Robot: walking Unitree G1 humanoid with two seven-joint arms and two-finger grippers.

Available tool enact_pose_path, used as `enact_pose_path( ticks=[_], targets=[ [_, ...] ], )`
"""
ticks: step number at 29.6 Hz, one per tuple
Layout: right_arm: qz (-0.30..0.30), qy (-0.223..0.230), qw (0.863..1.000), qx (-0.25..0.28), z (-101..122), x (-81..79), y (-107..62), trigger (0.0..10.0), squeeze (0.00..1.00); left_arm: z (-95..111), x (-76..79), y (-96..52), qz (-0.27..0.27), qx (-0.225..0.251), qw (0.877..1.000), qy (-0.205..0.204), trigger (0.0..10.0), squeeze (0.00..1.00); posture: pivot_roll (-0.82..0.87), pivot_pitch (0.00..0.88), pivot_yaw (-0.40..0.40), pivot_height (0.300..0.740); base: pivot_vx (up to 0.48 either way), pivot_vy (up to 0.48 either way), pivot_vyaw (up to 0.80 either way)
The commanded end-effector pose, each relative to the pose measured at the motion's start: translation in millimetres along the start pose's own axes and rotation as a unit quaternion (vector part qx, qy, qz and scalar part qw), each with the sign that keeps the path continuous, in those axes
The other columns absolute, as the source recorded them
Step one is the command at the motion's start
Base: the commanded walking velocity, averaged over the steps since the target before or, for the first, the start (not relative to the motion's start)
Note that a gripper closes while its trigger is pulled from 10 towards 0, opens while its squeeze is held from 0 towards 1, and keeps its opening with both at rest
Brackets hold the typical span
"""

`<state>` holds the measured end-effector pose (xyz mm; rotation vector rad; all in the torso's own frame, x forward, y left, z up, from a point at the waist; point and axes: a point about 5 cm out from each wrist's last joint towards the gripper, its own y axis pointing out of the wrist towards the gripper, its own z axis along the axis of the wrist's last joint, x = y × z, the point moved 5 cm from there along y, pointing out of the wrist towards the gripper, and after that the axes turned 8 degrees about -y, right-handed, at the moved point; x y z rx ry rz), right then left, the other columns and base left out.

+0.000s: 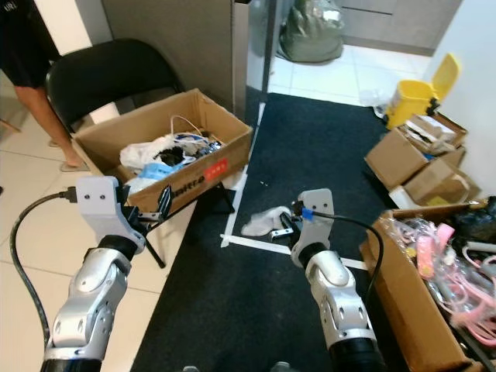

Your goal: Picking trash to rubbish bin

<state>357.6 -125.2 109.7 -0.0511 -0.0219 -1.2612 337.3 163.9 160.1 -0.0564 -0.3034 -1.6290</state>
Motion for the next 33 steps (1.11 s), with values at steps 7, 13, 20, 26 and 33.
enact_pose_path(
  ticks=[7,13,20,26,33],
  targets=[
    [-0.018,0.000,1.000,-0.013,-9.7,8.4,-3.6,10.0,0.00,-6.0,1.6,-0.2,-0.007,-0.011,1.000,0.002,10.0,0.00,0.04,0.113,-0.021,0.740,0.356,0.000,0.00],
    [-0.019,0.001,1.000,-0.013,-10.2,8.5,-3.0,10.0,0.00,-5.9,1.2,0.1,-0.007,-0.011,1.000,0.003,10.0,0.00,0.05,0.106,-0.020,0.740,0.356,0.000,0.00],
    [-0.019,0.001,1.000,-0.013,-11.3,8.8,-2.8,10.0,0.00,-5.4,1.8,0.4,-0.009,-0.010,1.000,0.003,10.0,0.00,0.05,0.104,-0.021,0.740,0.354,0.000,0.00],
    [-0.020,0.000,1.000,-0.014,-11.8,8.5,-2.5,10.0,0.00,-6.0,1.6,0.1,-0.009,-0.011,1.000,0.003,10.0,0.00,0.05,0.107,-0.023,0.740,0.355,0.000,0.00],
    [-0.020,-0.007,1.000,-0.014,-10.9,9.5,-1.7,10.0,0.00,-6.4,2.3,0.1,-0.008,-0.012,1.000,0.003,10.0,0.00,0.05,0.117,-0.027,0.740,0.356,0.000,0.00]
  ],
)
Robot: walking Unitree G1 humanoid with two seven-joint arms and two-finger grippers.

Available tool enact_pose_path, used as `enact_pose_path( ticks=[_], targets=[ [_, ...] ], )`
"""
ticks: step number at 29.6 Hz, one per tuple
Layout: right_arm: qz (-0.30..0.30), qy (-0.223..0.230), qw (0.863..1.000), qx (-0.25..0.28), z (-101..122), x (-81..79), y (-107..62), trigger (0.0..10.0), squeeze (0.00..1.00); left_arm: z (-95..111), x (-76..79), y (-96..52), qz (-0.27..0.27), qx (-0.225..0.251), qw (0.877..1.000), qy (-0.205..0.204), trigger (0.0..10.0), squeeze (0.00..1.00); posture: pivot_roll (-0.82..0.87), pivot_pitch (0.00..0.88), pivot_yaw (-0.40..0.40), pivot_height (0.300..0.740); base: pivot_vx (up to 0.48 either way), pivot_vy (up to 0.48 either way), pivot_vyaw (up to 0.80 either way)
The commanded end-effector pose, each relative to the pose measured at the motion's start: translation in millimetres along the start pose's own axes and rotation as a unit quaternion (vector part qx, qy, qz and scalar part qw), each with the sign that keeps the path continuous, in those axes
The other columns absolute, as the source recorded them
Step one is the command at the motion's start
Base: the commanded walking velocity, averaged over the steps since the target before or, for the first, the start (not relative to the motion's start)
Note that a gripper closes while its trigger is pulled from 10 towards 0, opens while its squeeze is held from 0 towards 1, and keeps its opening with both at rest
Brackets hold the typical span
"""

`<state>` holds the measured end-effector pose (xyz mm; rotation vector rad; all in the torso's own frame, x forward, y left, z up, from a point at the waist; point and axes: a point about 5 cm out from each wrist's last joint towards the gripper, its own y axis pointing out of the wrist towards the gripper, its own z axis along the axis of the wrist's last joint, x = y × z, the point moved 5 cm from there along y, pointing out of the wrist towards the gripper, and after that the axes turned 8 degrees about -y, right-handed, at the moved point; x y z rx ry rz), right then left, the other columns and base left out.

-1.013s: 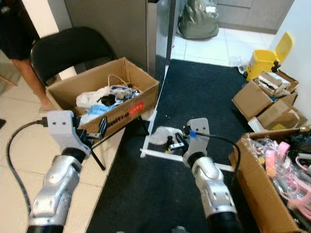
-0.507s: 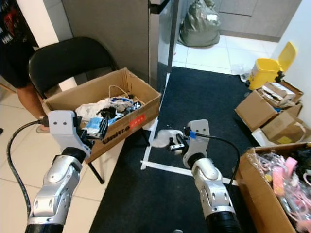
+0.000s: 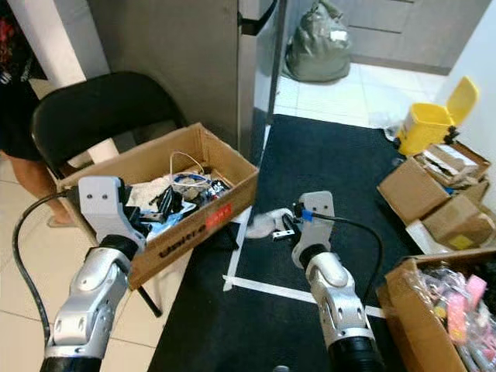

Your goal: Picking trash to rubbish bin

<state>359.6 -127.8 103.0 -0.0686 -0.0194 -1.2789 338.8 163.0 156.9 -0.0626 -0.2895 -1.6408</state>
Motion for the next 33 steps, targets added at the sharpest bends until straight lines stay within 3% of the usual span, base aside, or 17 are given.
enact_pose_path(
  ticks=[1,16,33],
  targets=[
    [-0.011,-0.003,1.000,-0.006,-4.1,6.7,-2.8,10.0,0.00,-2.9,2.3,-0.8,-0.003,-0.005,1.000,0.001,10.0,0.00,0.05,0.117,-0.027,0.740,0.356,0.000,0.00],
    [-0.009,-0.015,1.000,-0.007,-2.8,7.7,-0.5,10.0,0.00,-3.8,2.9,-0.5,-0.001,-0.005,1.000,0.000,10.0,0.00,0.05,0.123,-0.034,0.740,0.355,0.000,0.00],
    [-0.008,-0.020,1.000,-0.003,-0.5,8.5,2.3,10.0,0.00,-3.1,3.0,0.4,-0.001,-0.003,1.000,0.001,10.0,0.00,0.05,0.122,-0.034,0.740,0.354,0.000,0.75]
  ],
)
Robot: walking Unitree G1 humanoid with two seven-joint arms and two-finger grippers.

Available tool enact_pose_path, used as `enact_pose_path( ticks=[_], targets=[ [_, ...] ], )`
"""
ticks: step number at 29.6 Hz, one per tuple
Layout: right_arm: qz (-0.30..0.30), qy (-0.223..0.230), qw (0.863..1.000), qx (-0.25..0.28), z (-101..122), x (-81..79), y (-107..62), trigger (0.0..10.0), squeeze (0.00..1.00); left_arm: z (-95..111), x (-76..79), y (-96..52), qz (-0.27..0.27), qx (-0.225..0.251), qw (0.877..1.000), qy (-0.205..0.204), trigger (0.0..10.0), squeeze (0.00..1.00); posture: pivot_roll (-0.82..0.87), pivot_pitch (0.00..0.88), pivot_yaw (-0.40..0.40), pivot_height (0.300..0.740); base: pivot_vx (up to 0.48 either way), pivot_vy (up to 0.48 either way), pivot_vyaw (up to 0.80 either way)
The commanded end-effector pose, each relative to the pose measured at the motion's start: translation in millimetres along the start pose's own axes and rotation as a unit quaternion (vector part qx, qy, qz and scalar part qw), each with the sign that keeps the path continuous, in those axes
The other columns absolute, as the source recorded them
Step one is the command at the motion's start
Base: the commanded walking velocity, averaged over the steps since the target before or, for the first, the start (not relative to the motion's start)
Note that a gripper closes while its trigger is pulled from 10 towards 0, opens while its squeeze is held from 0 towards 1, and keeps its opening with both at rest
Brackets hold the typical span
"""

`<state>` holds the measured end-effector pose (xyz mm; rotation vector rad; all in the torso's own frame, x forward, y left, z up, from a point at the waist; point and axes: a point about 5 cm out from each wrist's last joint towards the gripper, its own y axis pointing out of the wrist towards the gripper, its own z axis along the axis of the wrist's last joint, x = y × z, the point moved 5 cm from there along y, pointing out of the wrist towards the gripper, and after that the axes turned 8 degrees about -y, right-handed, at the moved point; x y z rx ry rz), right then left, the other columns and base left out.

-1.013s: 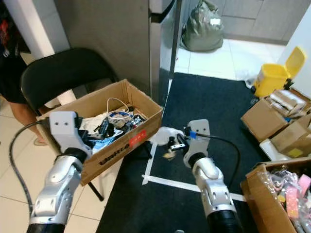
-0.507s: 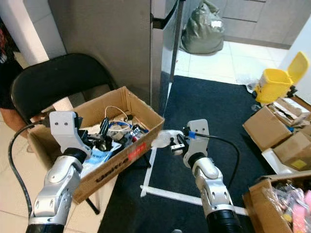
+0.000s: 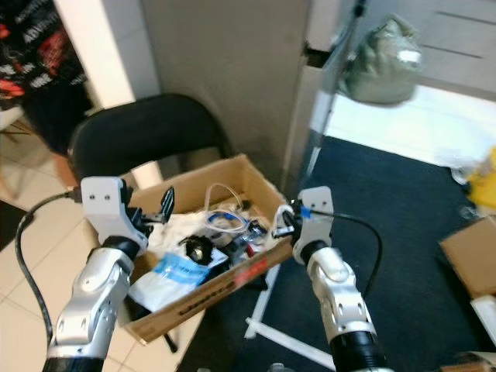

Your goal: Picking trash to rubbish bin

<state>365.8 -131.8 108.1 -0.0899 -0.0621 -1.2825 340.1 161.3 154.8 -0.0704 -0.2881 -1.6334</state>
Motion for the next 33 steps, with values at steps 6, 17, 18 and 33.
enact_pose_path(
  ticks=[6,17,18,33],
  targets=[
    [-0.007,-0.002,1.000,-0.008,-7,3.5,-2.1,10.0,0.00,-1,1.1,-0.4,-0.004,-0.001,1.000,0.004,10.0,0.00,0.06,0.128,-0.031,0.740,0.352,0.000,0.46],
    [-0.007,0.012,1.000,-0.004,-6,2.7,-0.4,10.0,0.00,-1,-1.1,1.9,-0.001,-0.004,1.000,0.020,10.0,0.00,0.07,0.131,-0.030,0.740,0.172,0.000,0.00],
    [-0.006,0.011,1.000,-0.003,-6,3.1,0.2,10.0,0.00,-2,-3.7,1.4,0.006,-0.009,1.000,0.028,10.0,0.00,0.07,0.131,-0.032,0.740,0.000,0.000,0.00],
    [0.017,-0.001,1.000,0.016,3,5.9,9.6,10.0,0.00,-31,-9.7,-3.6,0.009,-0.078,0.993,0.084,10.0,0.00,0.06,0.139,-0.035,0.740,0.000,0.000,0.00]
  ],
)
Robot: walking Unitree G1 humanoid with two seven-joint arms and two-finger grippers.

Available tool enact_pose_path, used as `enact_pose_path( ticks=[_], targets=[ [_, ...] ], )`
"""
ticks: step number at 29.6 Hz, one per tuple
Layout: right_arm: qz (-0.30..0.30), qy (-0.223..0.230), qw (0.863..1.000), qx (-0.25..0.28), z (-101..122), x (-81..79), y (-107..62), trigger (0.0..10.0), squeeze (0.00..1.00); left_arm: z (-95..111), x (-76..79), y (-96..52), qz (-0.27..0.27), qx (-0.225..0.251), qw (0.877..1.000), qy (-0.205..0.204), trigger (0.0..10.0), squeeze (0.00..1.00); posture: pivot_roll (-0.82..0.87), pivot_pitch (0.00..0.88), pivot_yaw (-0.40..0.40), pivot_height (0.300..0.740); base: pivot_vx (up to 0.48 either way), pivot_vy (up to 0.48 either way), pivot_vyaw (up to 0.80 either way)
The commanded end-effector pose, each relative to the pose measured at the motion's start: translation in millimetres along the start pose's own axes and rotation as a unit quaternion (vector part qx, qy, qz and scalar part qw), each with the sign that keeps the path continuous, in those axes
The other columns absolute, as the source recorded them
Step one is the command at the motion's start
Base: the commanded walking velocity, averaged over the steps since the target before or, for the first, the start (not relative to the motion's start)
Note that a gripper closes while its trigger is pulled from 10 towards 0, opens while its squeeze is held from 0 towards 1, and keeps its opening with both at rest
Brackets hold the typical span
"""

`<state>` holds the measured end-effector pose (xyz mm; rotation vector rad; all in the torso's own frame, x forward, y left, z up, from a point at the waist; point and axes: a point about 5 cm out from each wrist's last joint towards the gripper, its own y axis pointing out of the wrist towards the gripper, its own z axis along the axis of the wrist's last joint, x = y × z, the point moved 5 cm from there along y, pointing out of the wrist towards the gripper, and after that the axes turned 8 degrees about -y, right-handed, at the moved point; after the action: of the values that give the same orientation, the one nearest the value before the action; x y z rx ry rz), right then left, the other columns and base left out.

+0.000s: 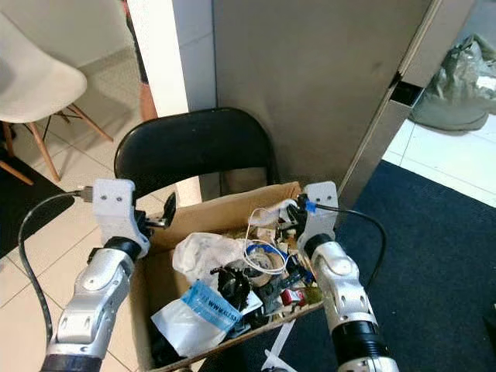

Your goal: Picking trash to rubbish bin

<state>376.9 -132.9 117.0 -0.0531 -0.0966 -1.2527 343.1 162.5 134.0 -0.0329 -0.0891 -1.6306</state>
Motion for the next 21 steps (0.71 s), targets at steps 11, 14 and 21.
enact_pose_path(
  ticks=[11,14,21],
  targets=[
    [0.041,0.036,0.999,-0.004,0,-5.6,23.5,10.0,0.00,-34,-1.9,-10.6,-0.022,-0.080,0.997,0.013,10.0,0.00,0.07,0.141,-0.056,0.740,0.000,0.000,0.00],
    [0.062,0.030,0.998,-0.011,4,-13.5,35.2,10.0,0.00,-41,6.0,-18.1,-0.078,-0.100,0.991,0.031,10.0,0.00,0.08,0.142,-0.064,0.740,0.000,0.000,0.00],
    [0.088,0.006,0.996,-0.028,3,-23.2,42.8,10.0,0.00,-34,13.5,-20.9,-0.113,-0.091,0.989,0.021,10.0,0.00,0.10,0.142,-0.081,0.740,0.000,0.000,0.00]
  ],
)
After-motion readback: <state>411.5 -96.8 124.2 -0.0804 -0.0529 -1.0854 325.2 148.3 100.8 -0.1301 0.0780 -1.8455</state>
